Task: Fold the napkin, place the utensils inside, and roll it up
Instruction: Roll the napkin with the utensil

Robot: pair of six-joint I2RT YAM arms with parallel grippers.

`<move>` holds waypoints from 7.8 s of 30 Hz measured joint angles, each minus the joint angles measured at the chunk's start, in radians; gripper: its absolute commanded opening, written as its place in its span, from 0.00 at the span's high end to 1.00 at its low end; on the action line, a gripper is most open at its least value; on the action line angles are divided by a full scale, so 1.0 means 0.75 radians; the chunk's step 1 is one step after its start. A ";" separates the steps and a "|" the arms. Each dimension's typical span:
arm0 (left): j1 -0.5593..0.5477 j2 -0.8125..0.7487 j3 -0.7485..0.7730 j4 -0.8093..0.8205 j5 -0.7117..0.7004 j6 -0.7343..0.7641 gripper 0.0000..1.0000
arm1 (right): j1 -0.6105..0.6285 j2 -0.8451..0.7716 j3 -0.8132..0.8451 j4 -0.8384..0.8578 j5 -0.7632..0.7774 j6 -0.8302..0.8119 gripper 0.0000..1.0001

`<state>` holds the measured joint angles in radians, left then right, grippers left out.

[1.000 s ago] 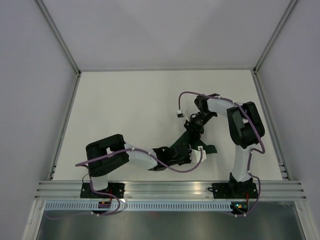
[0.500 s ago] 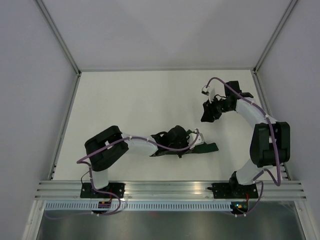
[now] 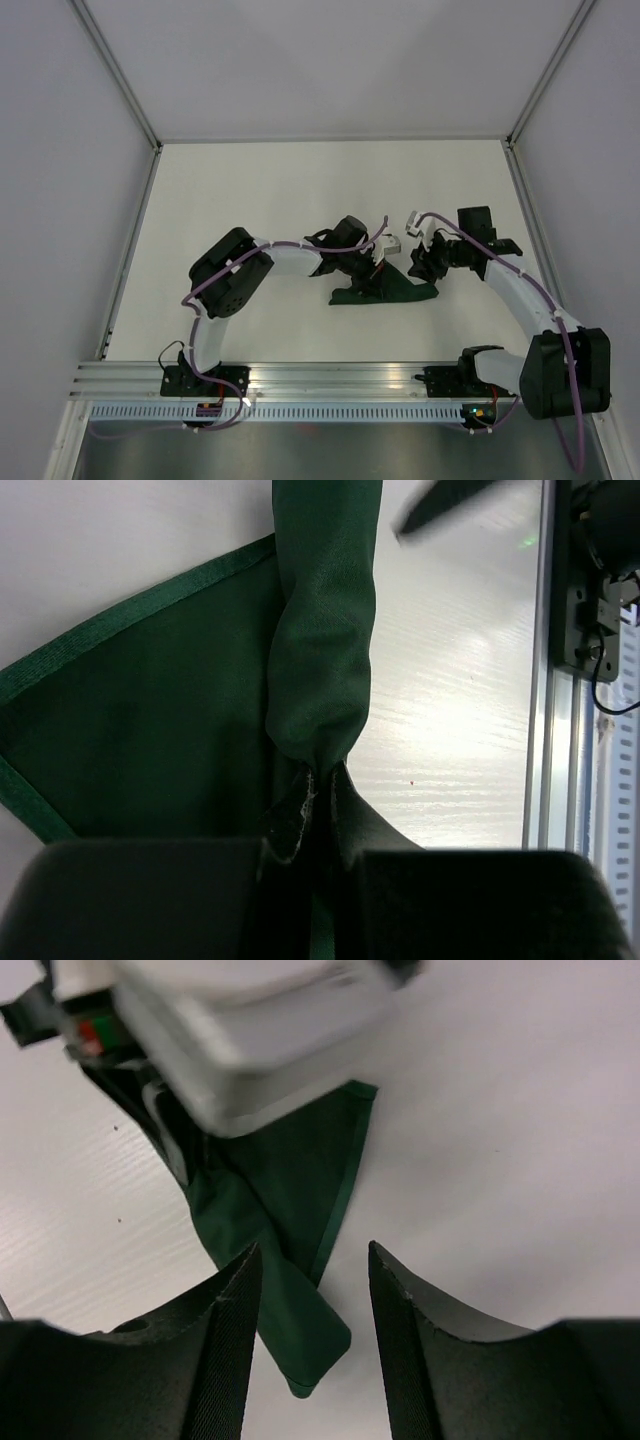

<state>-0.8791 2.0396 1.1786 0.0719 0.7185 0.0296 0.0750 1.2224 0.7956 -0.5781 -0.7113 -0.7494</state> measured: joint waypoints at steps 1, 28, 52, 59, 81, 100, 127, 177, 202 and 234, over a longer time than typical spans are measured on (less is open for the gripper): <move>0.006 0.010 0.014 -0.015 0.018 -0.001 0.98 | 0.024 -0.036 -0.048 0.011 0.021 -0.020 0.46; 0.056 0.164 0.220 -0.222 0.222 -0.091 0.87 | 0.525 -0.176 -0.487 0.353 0.400 -0.186 0.52; 0.180 0.124 0.196 -0.323 0.211 -0.203 0.60 | 0.534 0.234 -0.203 0.292 0.306 -0.215 0.96; 0.279 0.073 0.115 -0.344 0.196 -0.203 0.60 | 0.534 0.301 -0.150 0.292 0.282 -0.220 0.97; 0.308 -0.801 -0.630 0.370 -0.586 -0.431 0.53 | 0.378 0.886 0.457 -0.345 -0.038 -0.323 0.98; -0.345 -0.586 -0.669 0.546 -1.198 0.420 0.44 | 0.289 1.222 0.743 -0.777 -0.200 -0.291 0.98; -0.418 -0.239 -0.485 0.551 -1.169 0.885 0.63 | 0.254 1.321 0.805 -0.947 -0.194 -0.315 0.98; 0.040 0.063 0.183 -0.316 0.025 0.259 0.98 | -0.086 0.244 0.093 0.002 -0.101 0.112 0.59; 0.123 0.248 0.338 -0.629 0.414 0.141 0.98 | 0.646 -0.136 -0.495 0.466 0.343 -0.087 0.43; 0.327 0.025 0.138 -0.454 0.310 -0.082 0.65 | 0.717 0.079 -0.390 0.473 0.354 -0.161 0.96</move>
<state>-0.6342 2.0583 1.2819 -0.2684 0.9512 -0.0322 0.6128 1.2819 0.5034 -0.2237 -0.4458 -0.8703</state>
